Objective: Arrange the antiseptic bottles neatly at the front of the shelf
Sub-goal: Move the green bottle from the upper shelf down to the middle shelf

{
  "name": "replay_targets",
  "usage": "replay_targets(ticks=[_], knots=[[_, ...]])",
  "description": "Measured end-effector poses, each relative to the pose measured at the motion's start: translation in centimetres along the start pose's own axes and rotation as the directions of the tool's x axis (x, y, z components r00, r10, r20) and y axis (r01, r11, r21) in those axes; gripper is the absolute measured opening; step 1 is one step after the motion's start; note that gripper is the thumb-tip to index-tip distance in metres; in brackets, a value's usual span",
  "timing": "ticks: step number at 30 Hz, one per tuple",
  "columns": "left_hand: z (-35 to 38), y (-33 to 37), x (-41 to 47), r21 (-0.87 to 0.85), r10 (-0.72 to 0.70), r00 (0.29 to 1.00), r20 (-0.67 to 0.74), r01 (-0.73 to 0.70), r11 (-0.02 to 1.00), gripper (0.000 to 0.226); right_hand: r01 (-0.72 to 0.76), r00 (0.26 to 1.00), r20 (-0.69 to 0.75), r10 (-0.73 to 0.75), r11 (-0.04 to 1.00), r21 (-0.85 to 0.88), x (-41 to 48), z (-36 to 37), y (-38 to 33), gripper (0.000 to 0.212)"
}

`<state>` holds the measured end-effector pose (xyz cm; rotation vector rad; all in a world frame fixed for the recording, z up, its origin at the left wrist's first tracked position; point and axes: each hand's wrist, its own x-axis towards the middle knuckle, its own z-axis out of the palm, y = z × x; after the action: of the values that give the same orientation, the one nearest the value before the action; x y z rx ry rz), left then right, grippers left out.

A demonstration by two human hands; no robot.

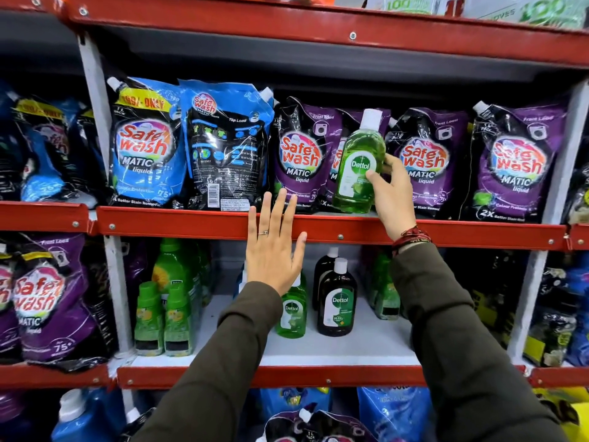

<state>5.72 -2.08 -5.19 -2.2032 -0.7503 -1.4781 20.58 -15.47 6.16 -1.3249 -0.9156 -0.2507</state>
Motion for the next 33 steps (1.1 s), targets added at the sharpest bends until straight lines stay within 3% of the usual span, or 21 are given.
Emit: replay_targets(ticks=[7,16,23,33], knots=[[-0.4,-0.2,-0.8,-0.009,0.024,1.000,0.016,-0.023,1.000,0.066,0.000,0.997,0.073,-0.005,0.998,0.067,-1.7,-0.5,-0.5,0.048],[0.3,-0.4,-7.1,-0.083,-0.005,0.999,0.041,0.008,0.997,0.069,-0.036,0.989,0.146,0.007,0.980,0.194,-11.2,1.0,5.3,0.042],[2.5,-1.3,-14.4,-0.107,-0.040,0.974,0.223,0.065,0.992,0.066,-0.126,0.978,0.183,0.103,0.985,0.117,-18.1,3.4,12.1,0.040],[4.9,-1.8,-23.0,-0.094,-0.058,0.885,0.462,0.114,0.989,0.067,-0.258,0.922,0.306,0.236,0.966,0.031,-20.8,7.5,17.5,0.038]])
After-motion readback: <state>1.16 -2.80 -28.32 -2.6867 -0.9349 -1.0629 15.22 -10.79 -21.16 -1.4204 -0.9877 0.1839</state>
